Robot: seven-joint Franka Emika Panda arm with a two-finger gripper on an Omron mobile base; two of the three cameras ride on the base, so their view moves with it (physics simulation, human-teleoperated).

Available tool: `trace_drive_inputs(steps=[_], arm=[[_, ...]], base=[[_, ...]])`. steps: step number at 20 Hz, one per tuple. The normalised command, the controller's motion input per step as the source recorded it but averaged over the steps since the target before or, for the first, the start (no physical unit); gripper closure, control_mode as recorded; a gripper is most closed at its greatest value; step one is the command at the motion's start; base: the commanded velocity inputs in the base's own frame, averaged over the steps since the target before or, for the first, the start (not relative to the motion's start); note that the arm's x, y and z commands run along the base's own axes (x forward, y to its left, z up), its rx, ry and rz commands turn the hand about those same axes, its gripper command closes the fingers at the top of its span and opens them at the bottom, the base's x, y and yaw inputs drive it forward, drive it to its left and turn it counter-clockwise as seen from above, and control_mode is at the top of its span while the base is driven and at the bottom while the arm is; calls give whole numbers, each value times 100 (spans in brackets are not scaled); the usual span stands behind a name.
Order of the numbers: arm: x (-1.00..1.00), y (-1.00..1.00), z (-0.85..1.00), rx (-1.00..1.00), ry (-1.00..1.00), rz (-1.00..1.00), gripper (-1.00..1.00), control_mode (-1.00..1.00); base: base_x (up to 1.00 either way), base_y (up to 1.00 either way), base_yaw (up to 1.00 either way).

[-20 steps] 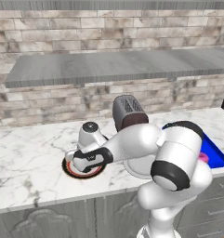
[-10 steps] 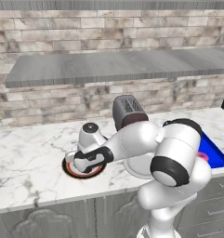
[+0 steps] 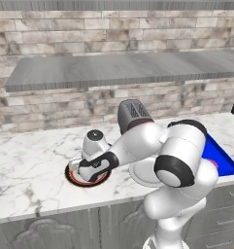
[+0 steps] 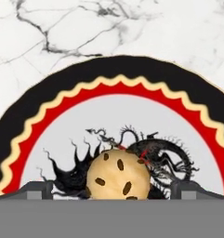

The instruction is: Move the dessert items from the plates to the tray.

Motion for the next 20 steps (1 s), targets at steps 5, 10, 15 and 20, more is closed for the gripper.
trace_drive_inputs(steps=[5,10,15,20], arm=[[6,0,-12,0,0,0,-100,-100],[4,0,-8,0,0,0,-100,-100],[3,0,-3,0,0,0,100,-100],[0,0,0,0,0,0,100,-100]], base=[[0,0,0],[0,0,0],[0,0,0],[0,0,0]])
